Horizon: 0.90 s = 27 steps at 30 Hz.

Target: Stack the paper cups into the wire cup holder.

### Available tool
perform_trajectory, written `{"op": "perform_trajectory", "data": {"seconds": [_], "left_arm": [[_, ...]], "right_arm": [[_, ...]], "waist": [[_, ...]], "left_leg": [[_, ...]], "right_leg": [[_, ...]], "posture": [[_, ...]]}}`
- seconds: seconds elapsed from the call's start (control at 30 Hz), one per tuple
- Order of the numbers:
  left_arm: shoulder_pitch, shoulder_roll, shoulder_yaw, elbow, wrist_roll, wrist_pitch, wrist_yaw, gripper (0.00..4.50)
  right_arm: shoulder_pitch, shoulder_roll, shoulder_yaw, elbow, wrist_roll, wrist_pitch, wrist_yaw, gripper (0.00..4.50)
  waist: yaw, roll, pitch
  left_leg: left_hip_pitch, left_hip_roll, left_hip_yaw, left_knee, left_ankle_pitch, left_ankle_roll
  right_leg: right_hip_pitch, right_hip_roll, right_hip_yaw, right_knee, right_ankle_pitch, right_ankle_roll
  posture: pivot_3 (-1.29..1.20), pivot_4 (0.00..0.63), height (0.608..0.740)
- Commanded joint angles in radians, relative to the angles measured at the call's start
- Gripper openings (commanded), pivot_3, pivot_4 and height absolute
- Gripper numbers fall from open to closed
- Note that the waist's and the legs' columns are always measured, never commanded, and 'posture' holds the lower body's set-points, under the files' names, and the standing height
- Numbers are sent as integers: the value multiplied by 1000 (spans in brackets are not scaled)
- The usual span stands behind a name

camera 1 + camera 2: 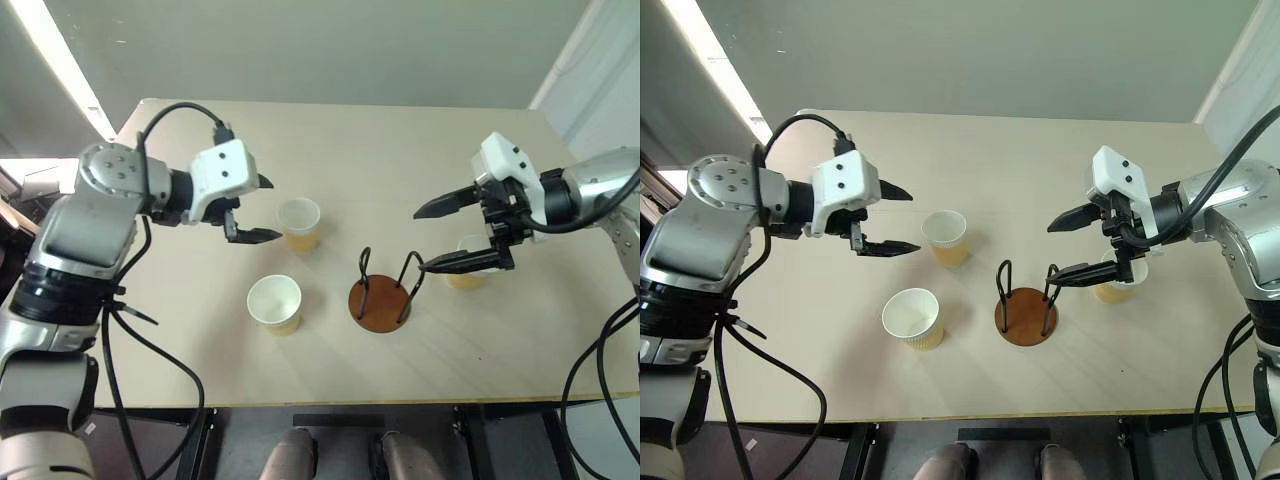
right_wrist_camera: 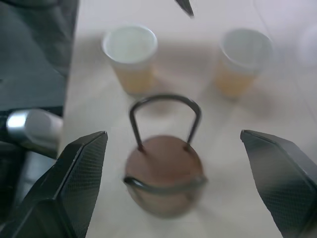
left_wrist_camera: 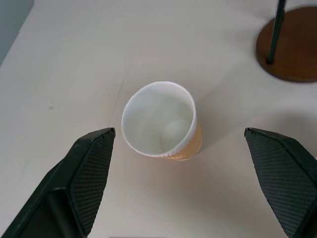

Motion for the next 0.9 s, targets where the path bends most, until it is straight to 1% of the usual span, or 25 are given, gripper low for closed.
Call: {"op": "perform_trajectory", "data": {"seconds": [0.03,0.2,0.3,0.4,0.77,0.9], "left_arm": [[-69,-5,-58,34,101,-84,-51,4500],[-133,-51,-97,126,184,-157,-66,4500],[-156,-101,-136,221,252,-224,-46,4500],[-156,-126,-139,252,266,-250,-65,4500],[-147,-165,-136,336,290,-316,-102,4500],[-143,-183,-146,374,296,-349,-114,4500]], "right_arm": [[-17,-21,-52,-38,43,33,-4,4458],[-18,-26,-56,-48,63,54,-9,4458],[-19,-31,-51,-50,72,69,-12,4458],[-18,-32,-51,-56,78,78,-17,4458],[-7,-27,-56,-79,105,89,-44,4458],[-1,9,-69,-71,104,41,-69,4458]], "waist": [[1,0,0],[-1,0,0],[-1,0,0],[-1,0,0],[1,0,0],[0,0,0]], "left_leg": [[0,0,0,0,0,0],[0,0,0,0,0,0],[0,0,0,0,0,0],[0,0,0,0,0,0],[-3,0,0,0,0,0],[-2,0,0,1,0,0]], "right_leg": [[0,0,0,0,0,0],[0,0,0,0,0,0],[0,0,0,0,0,0],[0,0,0,0,0,0],[-2,0,0,0,0,0],[-2,0,0,1,0,0]], "posture": [[0,150,740],[0,150,740],[0,150,740],[0,150,740],[0,150,740],[0,150,740]]}}
